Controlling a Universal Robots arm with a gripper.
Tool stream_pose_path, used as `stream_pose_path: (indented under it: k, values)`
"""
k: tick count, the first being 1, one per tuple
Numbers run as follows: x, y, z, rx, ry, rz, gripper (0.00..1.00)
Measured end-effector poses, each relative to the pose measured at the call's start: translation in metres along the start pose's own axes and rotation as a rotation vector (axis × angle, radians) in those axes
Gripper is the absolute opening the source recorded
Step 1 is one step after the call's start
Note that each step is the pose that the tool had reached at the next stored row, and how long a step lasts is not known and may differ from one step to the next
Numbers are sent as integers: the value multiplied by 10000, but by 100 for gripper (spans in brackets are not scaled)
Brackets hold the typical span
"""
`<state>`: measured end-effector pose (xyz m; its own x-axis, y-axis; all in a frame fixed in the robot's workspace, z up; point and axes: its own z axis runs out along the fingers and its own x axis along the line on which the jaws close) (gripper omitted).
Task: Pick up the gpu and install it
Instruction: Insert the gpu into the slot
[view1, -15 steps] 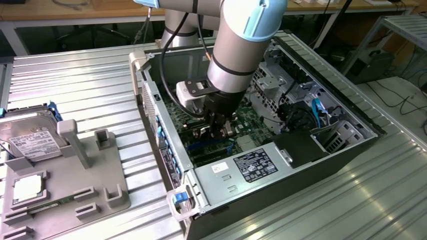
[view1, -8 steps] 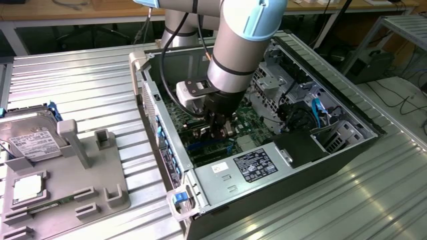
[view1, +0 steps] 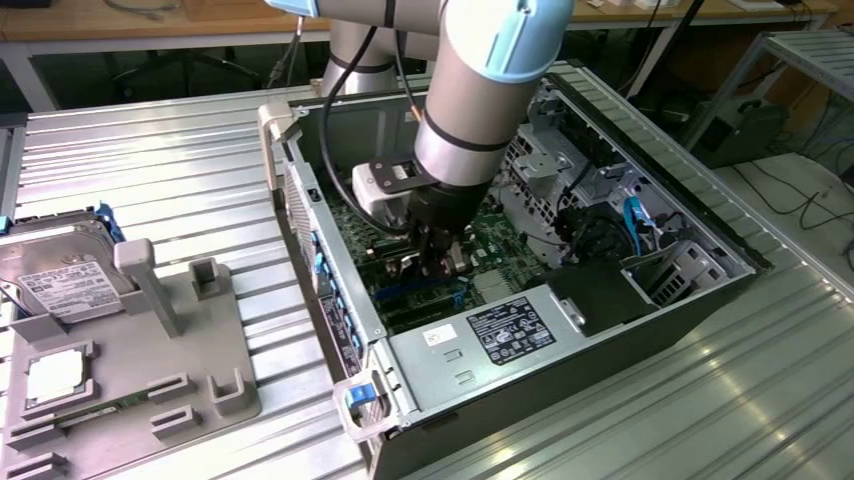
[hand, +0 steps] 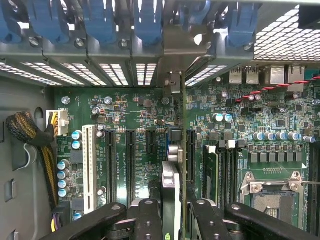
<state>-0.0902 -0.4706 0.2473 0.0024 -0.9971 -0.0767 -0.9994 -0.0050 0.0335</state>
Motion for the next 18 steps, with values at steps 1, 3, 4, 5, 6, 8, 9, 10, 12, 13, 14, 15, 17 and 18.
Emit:
stream_pose_path:
  k: [1,3,4,5,6,8,9,10,12,13,14,15,17,18]
  values:
    - [0,0,5,0,-1,-1,28]
    - [1,0,13,0,0,-1,28]
    - [1,1,18,0,0,0,28]
    - [1,1,21,0,1,0,28]
    - [1,1,22,-2,2,0,28]
    - [1,1,23,-1,1,-1,28]
    - [1,1,24,0,0,-1,28]
    - [1,1,24,0,-1,-1,28]
    - [1,1,24,0,-1,0,28]
    - [1,1,24,0,-1,0,28]
    - [1,1,24,0,-1,0,28]
    - [1,1,24,1,-1,-1,28]
    - [1,1,24,0,-1,0,28]
    - [1,1,24,0,-1,0,28]
